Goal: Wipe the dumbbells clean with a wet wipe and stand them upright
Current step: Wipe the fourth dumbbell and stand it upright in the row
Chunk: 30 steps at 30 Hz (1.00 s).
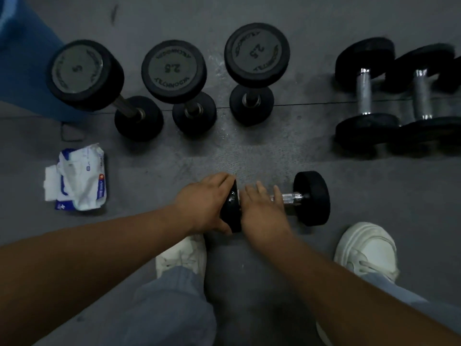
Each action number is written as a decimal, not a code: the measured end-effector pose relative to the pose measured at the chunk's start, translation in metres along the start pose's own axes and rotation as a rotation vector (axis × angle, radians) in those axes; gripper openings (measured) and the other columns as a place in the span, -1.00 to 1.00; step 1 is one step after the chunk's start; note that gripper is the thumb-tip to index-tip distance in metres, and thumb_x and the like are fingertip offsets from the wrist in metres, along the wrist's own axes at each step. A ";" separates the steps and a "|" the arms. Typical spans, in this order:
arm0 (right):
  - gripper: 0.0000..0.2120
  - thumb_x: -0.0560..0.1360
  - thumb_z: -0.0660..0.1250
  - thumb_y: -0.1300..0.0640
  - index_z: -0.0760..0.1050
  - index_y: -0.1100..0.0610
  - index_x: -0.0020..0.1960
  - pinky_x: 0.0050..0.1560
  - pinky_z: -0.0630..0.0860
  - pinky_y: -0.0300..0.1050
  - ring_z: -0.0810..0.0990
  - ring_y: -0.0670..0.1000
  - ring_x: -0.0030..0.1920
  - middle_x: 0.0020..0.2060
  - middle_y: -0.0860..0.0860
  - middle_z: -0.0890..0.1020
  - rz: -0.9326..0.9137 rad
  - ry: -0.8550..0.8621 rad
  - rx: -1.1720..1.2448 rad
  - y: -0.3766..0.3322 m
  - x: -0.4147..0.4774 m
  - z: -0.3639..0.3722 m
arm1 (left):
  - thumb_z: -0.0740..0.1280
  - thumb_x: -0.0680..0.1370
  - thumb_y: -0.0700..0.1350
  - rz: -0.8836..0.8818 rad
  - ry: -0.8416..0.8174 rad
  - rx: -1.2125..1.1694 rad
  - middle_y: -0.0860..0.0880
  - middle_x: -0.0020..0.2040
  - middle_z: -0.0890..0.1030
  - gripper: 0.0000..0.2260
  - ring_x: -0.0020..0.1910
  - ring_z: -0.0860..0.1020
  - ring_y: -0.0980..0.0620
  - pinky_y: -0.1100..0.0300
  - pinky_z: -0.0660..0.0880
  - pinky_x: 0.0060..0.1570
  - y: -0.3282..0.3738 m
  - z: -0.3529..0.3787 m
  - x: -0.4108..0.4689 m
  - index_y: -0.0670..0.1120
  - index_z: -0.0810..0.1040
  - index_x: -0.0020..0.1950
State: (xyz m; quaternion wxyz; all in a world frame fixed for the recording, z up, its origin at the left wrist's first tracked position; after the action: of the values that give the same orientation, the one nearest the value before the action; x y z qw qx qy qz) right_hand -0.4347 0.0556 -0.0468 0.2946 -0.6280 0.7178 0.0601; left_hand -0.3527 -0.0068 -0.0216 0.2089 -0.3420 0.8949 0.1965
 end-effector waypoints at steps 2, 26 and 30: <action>-0.40 0.56 0.08 0.13 0.06 0.16 0.57 0.48 -0.13 0.26 0.00 0.12 0.57 0.55 0.09 0.13 0.008 0.036 -0.002 -0.004 -0.014 0.005 | 0.54 0.28 0.24 -0.029 -0.022 -0.025 0.03 0.40 0.34 -0.04 0.30 0.43 0.00 0.11 0.46 0.11 0.001 -0.003 0.001 -0.04 0.16 0.52; -0.45 0.65 -0.01 0.06 -0.04 0.17 0.58 0.45 -0.31 0.28 -0.19 0.16 0.57 0.57 0.11 0.03 -0.044 -0.116 -0.095 -0.004 -0.002 -0.005 | 0.47 0.42 0.13 -0.377 0.098 -0.123 0.01 0.61 -0.04 -0.01 0.53 0.18 0.00 0.03 0.18 0.44 0.015 0.025 -0.017 -0.01 -0.15 0.60; -0.42 0.65 0.00 0.10 -0.16 0.20 0.58 0.49 -0.26 0.26 -0.16 0.16 0.57 0.58 0.15 -0.08 -0.034 -0.124 -0.080 -0.012 -0.031 0.000 | 0.45 0.44 0.13 -0.369 0.112 -0.129 0.03 0.61 -0.05 -0.03 0.53 0.18 0.03 0.05 0.18 0.44 0.015 0.025 -0.016 0.01 -0.16 0.60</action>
State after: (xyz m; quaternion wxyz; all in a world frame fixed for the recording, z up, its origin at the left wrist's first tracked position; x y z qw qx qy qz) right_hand -0.4227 0.0802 -0.0276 0.3143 -0.6465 0.6843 0.1224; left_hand -0.3461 0.0244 -0.0307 0.1688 -0.5232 0.8128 0.1925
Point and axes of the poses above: each hand's wrist, its own x-axis towards the middle knuckle, its own z-axis out of the palm, y = z × x, the point moved 8 cm from there along x, towards the middle knuckle
